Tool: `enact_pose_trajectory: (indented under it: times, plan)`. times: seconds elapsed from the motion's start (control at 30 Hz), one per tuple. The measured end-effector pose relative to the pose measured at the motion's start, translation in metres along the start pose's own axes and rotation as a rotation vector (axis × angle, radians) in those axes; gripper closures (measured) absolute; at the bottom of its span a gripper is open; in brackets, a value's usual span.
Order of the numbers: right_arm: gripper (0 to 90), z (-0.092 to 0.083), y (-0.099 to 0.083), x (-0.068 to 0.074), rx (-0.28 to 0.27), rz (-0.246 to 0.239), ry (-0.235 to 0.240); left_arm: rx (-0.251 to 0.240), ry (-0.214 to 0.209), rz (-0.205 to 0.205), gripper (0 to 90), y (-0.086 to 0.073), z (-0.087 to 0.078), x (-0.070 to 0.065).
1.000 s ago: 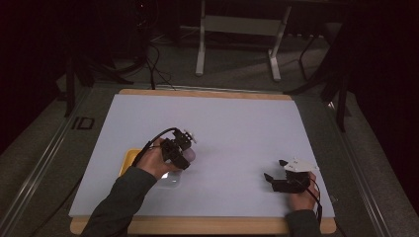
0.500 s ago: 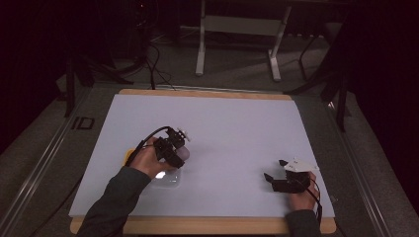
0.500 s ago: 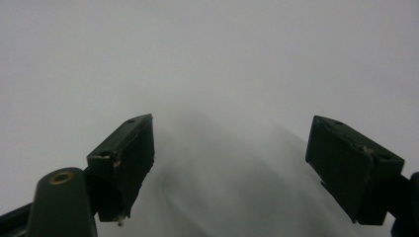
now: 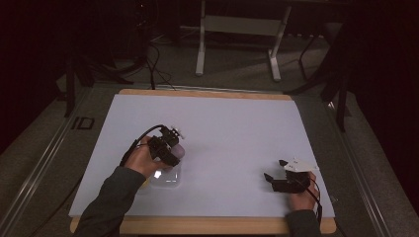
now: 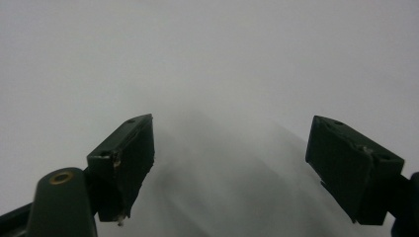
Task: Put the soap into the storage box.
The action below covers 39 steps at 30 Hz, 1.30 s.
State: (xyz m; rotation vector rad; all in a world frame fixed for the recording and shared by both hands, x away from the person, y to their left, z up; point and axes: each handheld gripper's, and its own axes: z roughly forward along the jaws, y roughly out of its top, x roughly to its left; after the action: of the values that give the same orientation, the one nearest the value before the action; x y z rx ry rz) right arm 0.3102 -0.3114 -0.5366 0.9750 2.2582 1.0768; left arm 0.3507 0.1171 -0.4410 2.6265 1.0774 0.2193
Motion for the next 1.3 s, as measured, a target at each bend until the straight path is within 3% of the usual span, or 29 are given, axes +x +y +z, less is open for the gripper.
enact_pose_trajectory:
  times: [0.97,1.3]
  plan:
    - [18.5,0.0,0.0,0.0,-0.001,-0.004,-0.005,-0.008,0.032,-0.087,49.9,-0.036,-0.02,0.029]
    - [18.4,0.0,0.0,0.001,-0.001,-0.003,-0.005,-0.01,0.028,-0.117,49.8,-0.049,-0.019,0.035]
